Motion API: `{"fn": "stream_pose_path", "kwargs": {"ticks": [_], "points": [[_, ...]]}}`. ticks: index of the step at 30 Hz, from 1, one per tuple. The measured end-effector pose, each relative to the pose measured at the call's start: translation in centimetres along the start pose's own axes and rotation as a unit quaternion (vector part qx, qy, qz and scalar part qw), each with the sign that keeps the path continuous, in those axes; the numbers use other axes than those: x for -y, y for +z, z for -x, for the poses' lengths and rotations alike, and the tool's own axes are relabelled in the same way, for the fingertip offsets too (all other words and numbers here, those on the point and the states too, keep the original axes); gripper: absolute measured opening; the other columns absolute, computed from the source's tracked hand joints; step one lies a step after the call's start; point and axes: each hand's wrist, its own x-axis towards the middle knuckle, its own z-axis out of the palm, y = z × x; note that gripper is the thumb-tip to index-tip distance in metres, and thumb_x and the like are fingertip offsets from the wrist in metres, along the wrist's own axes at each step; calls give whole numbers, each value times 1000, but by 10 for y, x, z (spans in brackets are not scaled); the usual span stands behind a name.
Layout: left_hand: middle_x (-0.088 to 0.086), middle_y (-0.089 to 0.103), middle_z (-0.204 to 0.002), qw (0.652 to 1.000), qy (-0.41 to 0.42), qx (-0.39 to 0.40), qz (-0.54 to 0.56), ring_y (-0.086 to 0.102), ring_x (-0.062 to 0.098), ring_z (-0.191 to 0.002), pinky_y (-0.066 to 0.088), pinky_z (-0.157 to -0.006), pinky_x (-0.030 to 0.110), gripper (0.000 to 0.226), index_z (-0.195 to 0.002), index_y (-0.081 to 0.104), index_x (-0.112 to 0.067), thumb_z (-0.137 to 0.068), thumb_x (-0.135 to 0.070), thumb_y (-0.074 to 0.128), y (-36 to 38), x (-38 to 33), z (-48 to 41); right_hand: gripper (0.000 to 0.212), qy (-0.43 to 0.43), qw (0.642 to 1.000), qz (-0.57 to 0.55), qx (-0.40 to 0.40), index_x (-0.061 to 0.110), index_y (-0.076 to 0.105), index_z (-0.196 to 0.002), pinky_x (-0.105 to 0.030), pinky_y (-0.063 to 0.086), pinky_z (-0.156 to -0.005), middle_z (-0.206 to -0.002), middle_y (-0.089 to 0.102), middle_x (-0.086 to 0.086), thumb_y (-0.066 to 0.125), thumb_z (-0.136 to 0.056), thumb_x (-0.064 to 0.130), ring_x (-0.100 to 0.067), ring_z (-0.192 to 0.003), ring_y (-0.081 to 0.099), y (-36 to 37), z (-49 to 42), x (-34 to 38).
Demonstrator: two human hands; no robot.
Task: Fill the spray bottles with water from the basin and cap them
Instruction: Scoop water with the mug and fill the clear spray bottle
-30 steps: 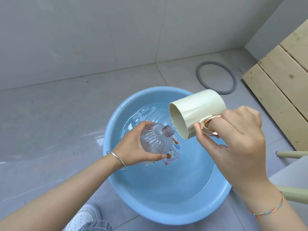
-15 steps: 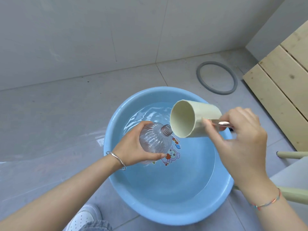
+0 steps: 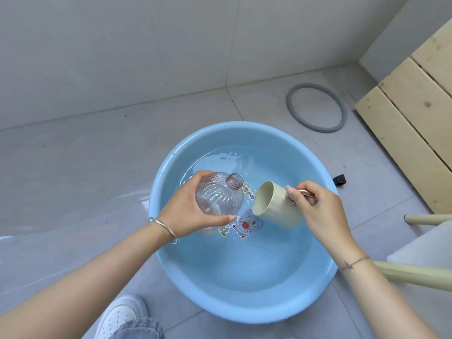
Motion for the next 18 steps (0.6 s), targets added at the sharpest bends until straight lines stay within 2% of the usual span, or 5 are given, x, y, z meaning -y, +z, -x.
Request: {"fn": "stream_pose_path", "kwargs": {"ticks": [3,8,10,14,18], "points": [[-24,59,-118,1000,-1,1,4,54,-8,-113,38,-96,11,91,-122,47,-37,-42,-64,81,0,-2,1,31,-25,999,44,6,9,57,-70,-33,36,-69,-71,59,0,60,-91,32,-20,-78,52,9,-3,-8],[-27,58,-118,1000,4,-3,2,51,-13,-112,33,-90,-1,89,-121,47,-38,-44,-59,86,1,-3,1,41,-34,996,76,6,4,49,-65,-33,30,-64,-65,50,-5,61,-90,34,-24,-74,46,20,-2,-17],[-28,59,-115,1000,5,-2,3,52,-13,-111,34,-89,0,86,-120,48,-37,-46,-54,87,1,-3,1,42,-42,996,75,5,5,46,-63,-32,28,-62,-62,45,-4,64,-89,33,-23,-73,44,23,-1,-16],[-27,61,-114,1000,5,2,15,56,-9,-109,38,-91,5,86,-119,49,-37,-44,-59,84,1,-3,1,43,-59,994,96,11,9,40,-60,-35,24,-61,-60,39,0,66,-87,30,-24,-70,41,26,0,-14],[-29,58,-116,1000,0,-3,4,51,-14,-110,33,-91,0,85,-115,44,-45,-41,-64,81,0,-3,2,48,-78,990,119,17,22,29,-58,-29,21,-59,-58,35,6,67,-87,27,-22,-67,38,31,4,-13]]}}
